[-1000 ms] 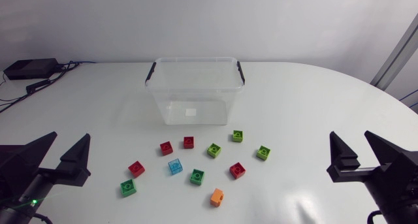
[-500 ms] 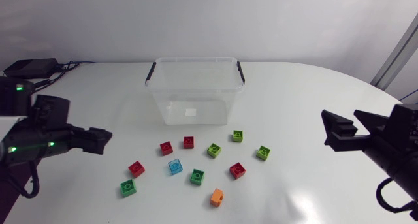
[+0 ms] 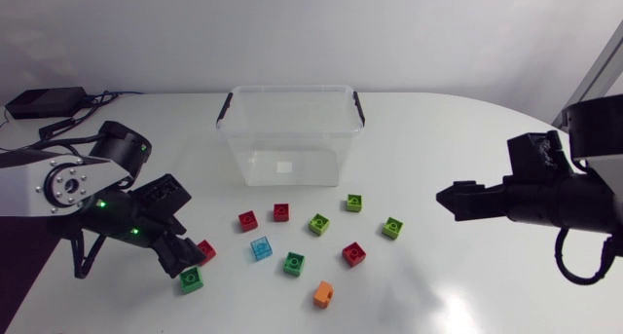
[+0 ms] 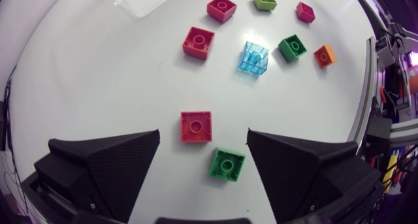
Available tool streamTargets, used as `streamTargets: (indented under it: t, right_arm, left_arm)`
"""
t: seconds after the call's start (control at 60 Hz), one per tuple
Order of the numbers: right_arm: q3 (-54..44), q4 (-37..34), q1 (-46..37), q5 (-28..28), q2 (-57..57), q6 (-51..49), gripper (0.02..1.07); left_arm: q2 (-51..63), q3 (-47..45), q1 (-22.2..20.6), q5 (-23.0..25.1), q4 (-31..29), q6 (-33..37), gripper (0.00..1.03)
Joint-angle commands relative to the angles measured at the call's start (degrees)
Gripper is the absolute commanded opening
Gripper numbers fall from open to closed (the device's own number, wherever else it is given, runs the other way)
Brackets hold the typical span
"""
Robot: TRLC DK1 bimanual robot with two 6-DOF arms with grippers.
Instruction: Place the duplo bricks in the container
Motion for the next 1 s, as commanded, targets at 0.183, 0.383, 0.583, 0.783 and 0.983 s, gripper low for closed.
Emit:
streamTargets:
  t: [0.183,0.383,0.583,0.783,0.983]
  right_arm:
    - [3.9,-2.6,0.7,-4.7,6.9,-12.8,1.02]
    - [4.9,-1.2,3.1,-4.6,11.7,-15.1,1.02]
    - [5.0,2.1,4.5,-4.2,17.2,-16.3,1.02]
    - [5.2,5.0,7.1,-3.3,23.8,-19.4,1.01]
    - [6.2,9.5,9.3,-0.3,31.5,-23.4,0.99]
  left_arm:
    - [8.1,4.3,0.1,-0.3,-0.1,8.8,0.90]
    - [13.1,4.3,0.0,-2.5,3.2,11.5,0.83]
    - [16.8,4.6,-0.3,-2.9,4.2,13.0,0.69]
    - [19.9,4.8,-1.4,-3.2,2.8,14.5,0.31]
    - [12.6,5.0,-1.3,-3.2,2.6,15.3,0.30]
